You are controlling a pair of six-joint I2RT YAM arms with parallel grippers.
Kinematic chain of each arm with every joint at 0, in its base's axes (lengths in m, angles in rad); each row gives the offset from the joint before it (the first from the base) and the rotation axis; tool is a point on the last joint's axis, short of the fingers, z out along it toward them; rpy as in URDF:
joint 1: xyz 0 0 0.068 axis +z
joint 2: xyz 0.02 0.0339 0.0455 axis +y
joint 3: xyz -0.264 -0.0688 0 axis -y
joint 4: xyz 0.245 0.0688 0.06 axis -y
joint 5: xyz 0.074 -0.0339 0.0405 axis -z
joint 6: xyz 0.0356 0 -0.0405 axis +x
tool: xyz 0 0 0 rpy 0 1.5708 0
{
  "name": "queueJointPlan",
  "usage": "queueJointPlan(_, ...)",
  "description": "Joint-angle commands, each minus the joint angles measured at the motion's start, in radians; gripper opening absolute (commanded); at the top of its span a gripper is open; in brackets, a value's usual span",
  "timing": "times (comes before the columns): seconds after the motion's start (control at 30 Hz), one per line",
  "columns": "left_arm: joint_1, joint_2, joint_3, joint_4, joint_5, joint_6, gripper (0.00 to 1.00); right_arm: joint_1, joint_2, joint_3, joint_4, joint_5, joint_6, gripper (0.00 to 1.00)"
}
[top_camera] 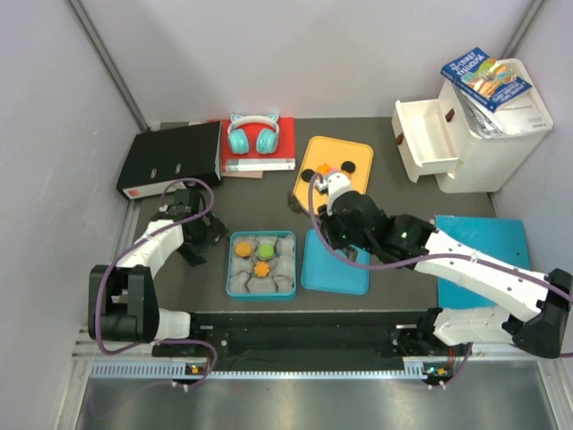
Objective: Pack the cookies
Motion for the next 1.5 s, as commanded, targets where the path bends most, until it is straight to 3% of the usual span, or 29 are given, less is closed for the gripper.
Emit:
queueJointPlan(0.0, 0.005, 0.005, 0.002, 0.018, 0.004, 0.010, 0.98, 0.119, 0.021, -0.002, 0.058, -0.108, -0.020, 0.13)
queueJointPlan(0.13, 0.005, 0.008, 0.003, 0.018, 0.007, 0.010, 0.98, 0.183, 0.062, 0.008, 0.022, -0.131, -0.032, 0.10)
queueJointPlan(0.3, 0.005, 0.009, 0.000, 0.024, 0.008, 0.007, 0.98, 0.216, 0.095, -0.001, 0.005, -0.183, -0.030, 0.00)
queueJointPlan(0.77, 0.003, 0.026, 0.002, 0.027, 0.019, 0.014, 0.98, 0.246, 0.213, 0.010, -0.021, -0.229, -0.033, 0.00)
queueJointPlan(1.1, 0.005, 0.026, -0.006, 0.033, 0.021, 0.015, 0.98, 0.248, 0.294, 0.047, -0.087, -0.167, -0.026, 0.00)
queueJointPlan(1.47, 0.005, 0.023, -0.008, 0.035, 0.022, 0.014, 0.98, 0.254, 0.171, 0.106, -0.068, -0.245, -0.053, 0.00)
